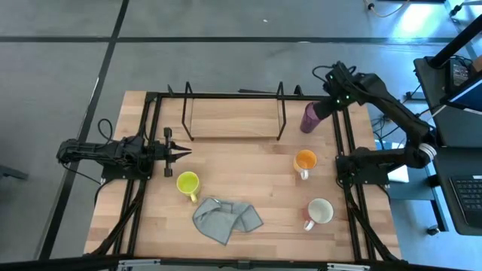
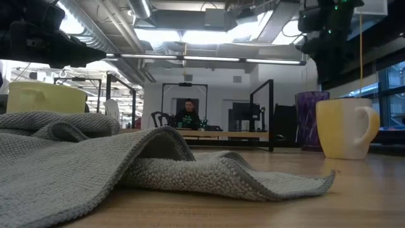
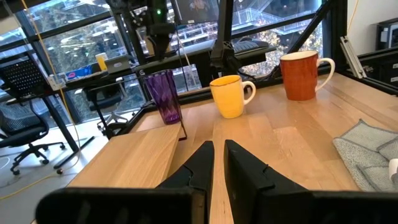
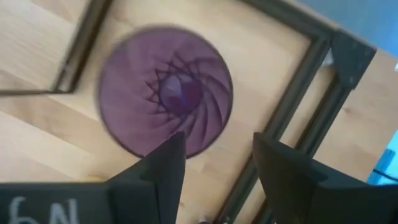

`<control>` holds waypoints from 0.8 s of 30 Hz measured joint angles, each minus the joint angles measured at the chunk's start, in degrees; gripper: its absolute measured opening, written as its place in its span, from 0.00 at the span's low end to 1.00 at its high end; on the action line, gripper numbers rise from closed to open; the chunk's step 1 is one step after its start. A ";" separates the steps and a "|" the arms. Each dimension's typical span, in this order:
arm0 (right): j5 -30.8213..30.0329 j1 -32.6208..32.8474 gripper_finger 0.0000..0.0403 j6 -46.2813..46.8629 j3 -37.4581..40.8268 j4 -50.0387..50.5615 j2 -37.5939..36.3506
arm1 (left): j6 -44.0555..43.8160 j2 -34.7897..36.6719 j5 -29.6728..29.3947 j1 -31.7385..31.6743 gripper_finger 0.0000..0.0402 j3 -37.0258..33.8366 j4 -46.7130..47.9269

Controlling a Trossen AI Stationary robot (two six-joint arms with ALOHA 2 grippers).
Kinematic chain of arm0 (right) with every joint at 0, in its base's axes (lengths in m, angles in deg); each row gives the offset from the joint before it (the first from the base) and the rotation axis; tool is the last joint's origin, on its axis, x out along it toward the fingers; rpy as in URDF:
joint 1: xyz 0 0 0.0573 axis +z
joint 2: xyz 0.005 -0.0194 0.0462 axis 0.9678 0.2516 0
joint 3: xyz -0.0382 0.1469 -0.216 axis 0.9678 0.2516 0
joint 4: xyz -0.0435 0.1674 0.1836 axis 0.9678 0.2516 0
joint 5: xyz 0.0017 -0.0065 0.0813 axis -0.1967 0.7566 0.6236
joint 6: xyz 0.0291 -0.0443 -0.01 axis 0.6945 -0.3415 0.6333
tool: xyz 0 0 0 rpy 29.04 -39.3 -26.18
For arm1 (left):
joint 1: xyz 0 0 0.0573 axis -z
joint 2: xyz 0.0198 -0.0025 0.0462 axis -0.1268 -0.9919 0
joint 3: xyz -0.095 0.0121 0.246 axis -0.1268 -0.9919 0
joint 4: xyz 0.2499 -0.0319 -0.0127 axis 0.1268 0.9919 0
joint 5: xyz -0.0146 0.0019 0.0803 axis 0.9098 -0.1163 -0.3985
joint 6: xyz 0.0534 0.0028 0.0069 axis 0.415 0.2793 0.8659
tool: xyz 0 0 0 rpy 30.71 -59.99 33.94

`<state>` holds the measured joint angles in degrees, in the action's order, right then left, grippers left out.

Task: Stack small to large cups/mugs on shelf
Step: Put the violet cup on the shelf

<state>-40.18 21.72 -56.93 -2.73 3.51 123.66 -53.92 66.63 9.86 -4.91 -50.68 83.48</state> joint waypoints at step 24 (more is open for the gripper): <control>1.43 -1.23 0.47 0.30 6.58 -11.46 6.02 | 0.00 0.00 0.02 0.02 0.08 -0.01 0.00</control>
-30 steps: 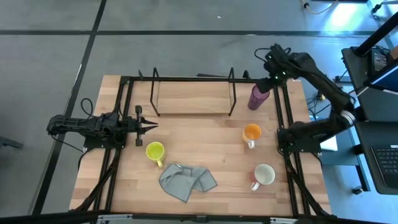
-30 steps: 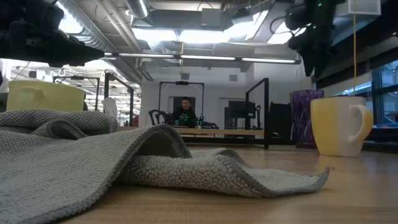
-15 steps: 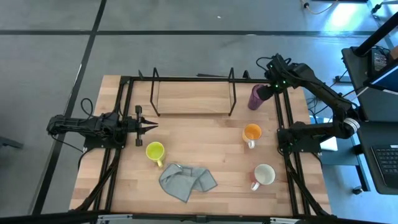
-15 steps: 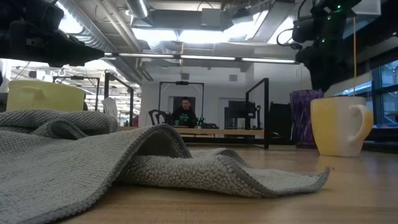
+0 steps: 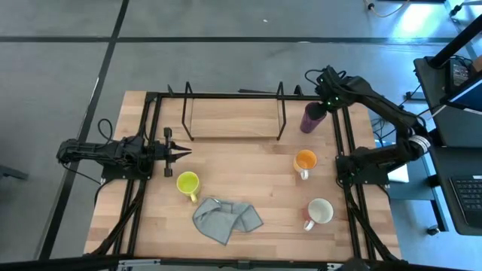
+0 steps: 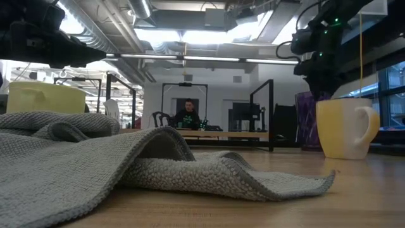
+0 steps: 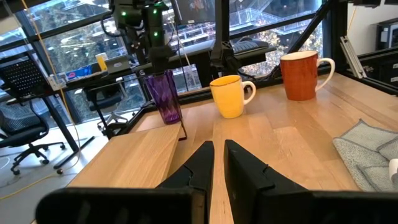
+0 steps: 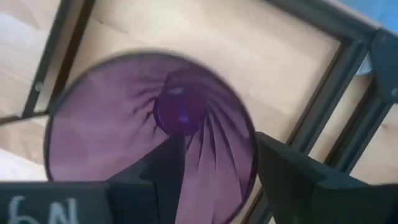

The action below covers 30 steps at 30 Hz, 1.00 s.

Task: Stack small to large cups/mugs on shelf
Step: Put the violet cup on the shelf

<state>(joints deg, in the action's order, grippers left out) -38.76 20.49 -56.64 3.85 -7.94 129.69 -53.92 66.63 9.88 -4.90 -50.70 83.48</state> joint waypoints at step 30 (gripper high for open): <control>-3.97 0.00 0.05 -1.25 -0.19 -0.90 0.03 | 0.00 0.00 0.00 0.00 0.08 -0.01 0.00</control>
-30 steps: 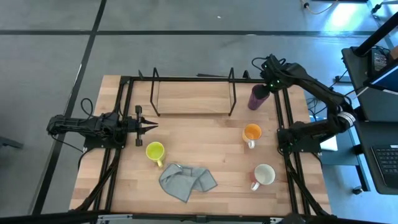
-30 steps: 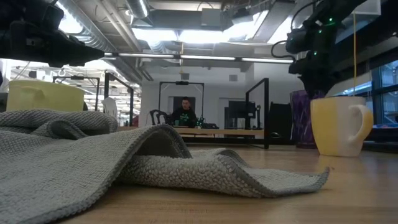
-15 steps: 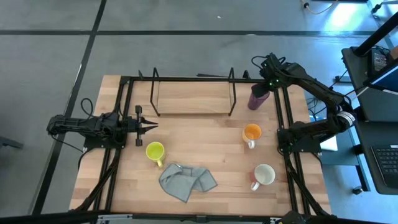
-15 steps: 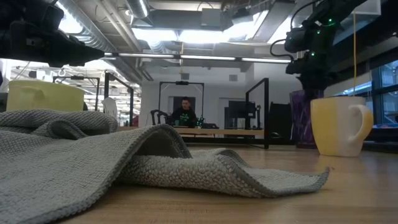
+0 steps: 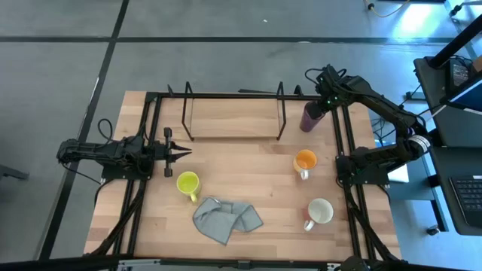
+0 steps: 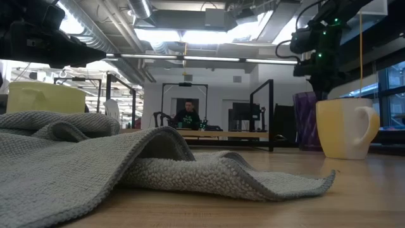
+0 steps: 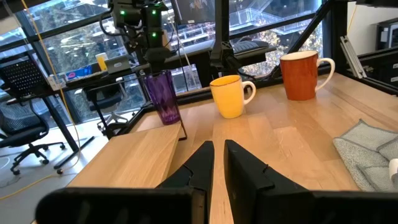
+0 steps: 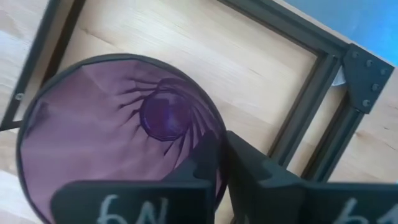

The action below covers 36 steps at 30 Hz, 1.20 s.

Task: Stack small to large cups/mugs on shelf
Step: Put the violet cup on the shelf

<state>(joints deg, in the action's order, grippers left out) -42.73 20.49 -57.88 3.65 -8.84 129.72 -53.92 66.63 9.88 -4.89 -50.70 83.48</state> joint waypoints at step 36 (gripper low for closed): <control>-3.87 6.26 0.03 3.90 -30.36 24.23 0.81 | 0.00 0.00 -0.01 0.00 0.08 0.01 0.00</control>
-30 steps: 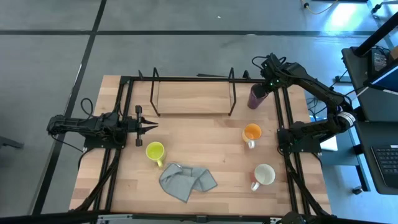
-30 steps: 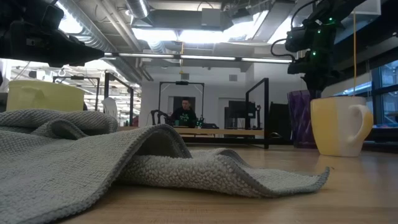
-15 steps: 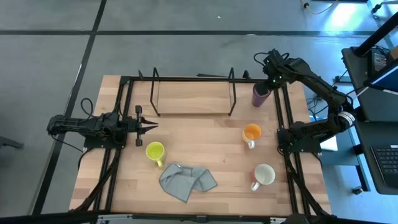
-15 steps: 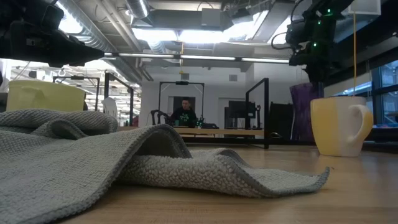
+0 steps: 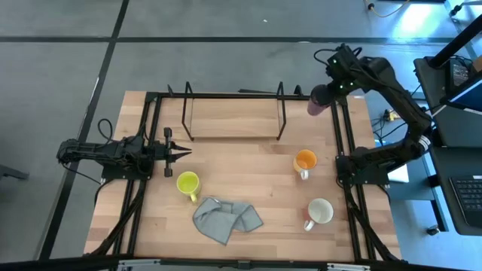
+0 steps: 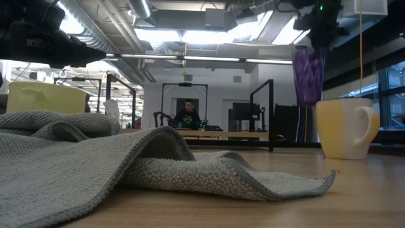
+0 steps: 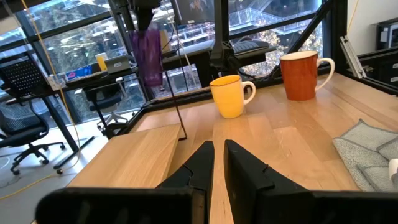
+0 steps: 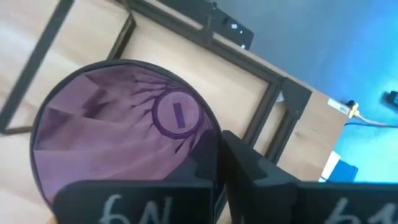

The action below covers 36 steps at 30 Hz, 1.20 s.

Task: Stack small to large cups/mugs on shelf
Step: Put the violet cup on the shelf

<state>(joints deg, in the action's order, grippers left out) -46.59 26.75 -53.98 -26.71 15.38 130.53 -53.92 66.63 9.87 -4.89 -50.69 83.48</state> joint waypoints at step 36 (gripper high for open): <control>8.74 15.15 0.04 -9.52 -28.89 -2.49 33.04 | 0.00 0.00 -0.01 -0.02 0.08 -0.01 0.00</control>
<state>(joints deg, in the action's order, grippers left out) -37.85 41.90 -63.50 -55.60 12.89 163.57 -53.92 66.63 9.86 -4.91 -50.70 83.48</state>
